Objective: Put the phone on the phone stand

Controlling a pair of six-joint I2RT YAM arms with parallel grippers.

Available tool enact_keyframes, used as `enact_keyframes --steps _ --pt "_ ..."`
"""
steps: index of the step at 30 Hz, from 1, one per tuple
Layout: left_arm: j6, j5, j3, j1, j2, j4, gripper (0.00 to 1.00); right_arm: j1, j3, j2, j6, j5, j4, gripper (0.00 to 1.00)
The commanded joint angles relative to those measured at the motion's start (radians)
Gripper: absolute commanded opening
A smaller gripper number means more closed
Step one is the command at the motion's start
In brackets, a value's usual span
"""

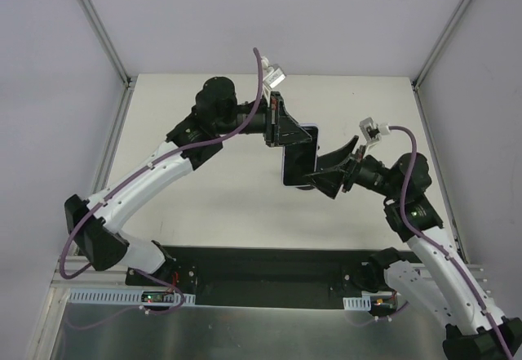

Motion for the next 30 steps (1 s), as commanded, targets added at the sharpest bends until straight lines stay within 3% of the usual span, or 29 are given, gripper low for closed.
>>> enact_keyframes --steps 1,2,3,6,10,14,20,23,27,29,30 --pt "0.217 -0.360 0.003 -0.004 -0.178 -0.185 0.00 0.000 0.100 -0.061 -0.279 0.209 -0.431 0.96" --pt "0.225 -0.435 -0.005 -0.003 -0.210 -0.210 0.00 0.000 0.104 -0.064 -0.298 0.340 -0.495 0.96" --pt "0.233 -0.561 -0.009 -0.003 -0.227 -0.252 0.00 0.000 0.115 -0.052 -0.310 0.405 -0.613 0.96" --pt "0.269 -0.751 -0.032 -0.003 -0.281 -0.328 0.00 0.000 0.152 0.009 -0.306 0.567 -0.747 0.96" --pt "0.305 -0.855 -0.098 -0.003 -0.345 -0.353 0.00 0.056 0.267 0.141 -0.216 0.720 -0.856 0.96" --pt "0.305 -0.841 -0.115 -0.003 -0.358 -0.394 0.00 0.231 0.385 0.259 -0.130 1.121 -0.953 0.96" --pt "0.260 -0.801 -0.154 -0.001 -0.371 -0.400 0.00 0.295 0.558 0.468 -0.004 1.232 -1.127 0.96" --pt "0.265 -0.798 -0.161 -0.001 -0.374 -0.399 0.00 0.302 0.612 0.540 0.019 1.271 -1.128 0.99" --pt "0.271 -0.775 -0.169 -0.001 -0.376 -0.400 0.00 0.321 0.589 0.538 0.030 1.294 -1.045 0.80" --pt "0.271 -0.771 -0.171 -0.001 -0.374 -0.400 0.00 0.321 0.591 0.554 0.041 1.299 -1.042 0.76" --pt "0.269 -0.766 -0.172 -0.001 -0.371 -0.399 0.00 0.324 0.592 0.558 0.042 1.299 -1.042 0.67"
